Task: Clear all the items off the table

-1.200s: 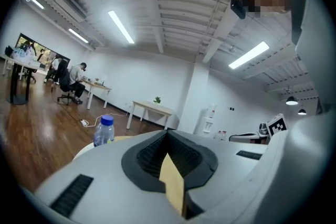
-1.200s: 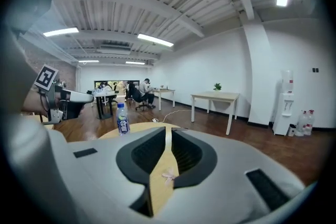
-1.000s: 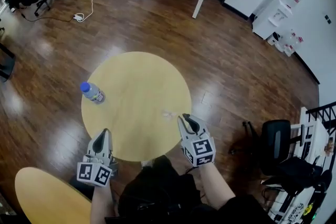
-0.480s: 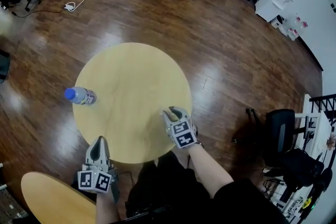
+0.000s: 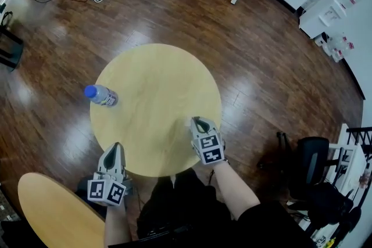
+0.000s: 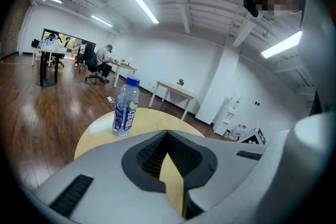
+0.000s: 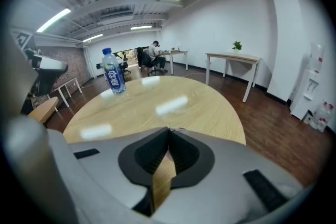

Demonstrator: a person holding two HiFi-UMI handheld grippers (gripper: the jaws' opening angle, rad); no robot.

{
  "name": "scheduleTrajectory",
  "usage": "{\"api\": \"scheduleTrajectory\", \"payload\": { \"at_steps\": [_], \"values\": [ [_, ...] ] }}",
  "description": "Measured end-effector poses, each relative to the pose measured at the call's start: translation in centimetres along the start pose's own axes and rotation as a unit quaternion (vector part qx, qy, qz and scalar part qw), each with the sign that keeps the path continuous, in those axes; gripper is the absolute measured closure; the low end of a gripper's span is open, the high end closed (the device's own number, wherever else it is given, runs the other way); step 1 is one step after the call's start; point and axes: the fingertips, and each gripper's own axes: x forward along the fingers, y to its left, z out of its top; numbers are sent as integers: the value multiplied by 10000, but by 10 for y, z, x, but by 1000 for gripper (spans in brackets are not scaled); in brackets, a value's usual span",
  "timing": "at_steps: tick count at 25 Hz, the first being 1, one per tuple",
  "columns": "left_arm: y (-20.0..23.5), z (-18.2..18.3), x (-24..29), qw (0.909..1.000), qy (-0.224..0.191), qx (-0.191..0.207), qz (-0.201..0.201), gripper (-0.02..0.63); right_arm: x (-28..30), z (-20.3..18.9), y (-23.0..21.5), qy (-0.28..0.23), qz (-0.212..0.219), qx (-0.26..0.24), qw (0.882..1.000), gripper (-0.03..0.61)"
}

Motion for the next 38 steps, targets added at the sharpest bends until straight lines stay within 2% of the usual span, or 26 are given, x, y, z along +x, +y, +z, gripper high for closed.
{"api": "scheduleTrajectory", "payload": {
  "at_steps": [3,7,13,17,22,27,31,33,36,38],
  "values": [
    [-1,22,-8,9995,-302,21,66,612,-20,33,-1,-337,-17,-90,9994,575],
    [-12,74,-12,9955,-936,167,63,612,-51,107,-8,-1057,-13,-268,9940,575],
    [-13,142,-34,9804,-1912,373,300,612,-88,218,15,-2230,354,-602,9723,575],
    [0,149,-67,9688,-2302,445,802,612,-92,257,53,-2707,844,-967,9541,575],
    [24,133,-139,9504,-2489,382,1827,612,-91,282,131,-2971,1827,-1361,9273,575],
    [51,124,-234,9136,-2839,233,2902,612,-102,304,241,-3150,2854,-1832,8864,575],
    [70,110,-319,8791,-3083,177,3632,612,-112,302,336,-3129,3532,-2219,8533,575],
    [75,102,-369,8547,-3281,148,4020,612,-123,293,387,-3082,3914,-2405,8331,575],
    [85,85,-445,8124,-3564,64,4614,612,-146,276,470,-3072,4471,-2751,7938,575],
    [90,73,-487,7908,-3659,71,4906,612,-161,262,519,-3047,4772,-2894,7718,575]
  ]
}}
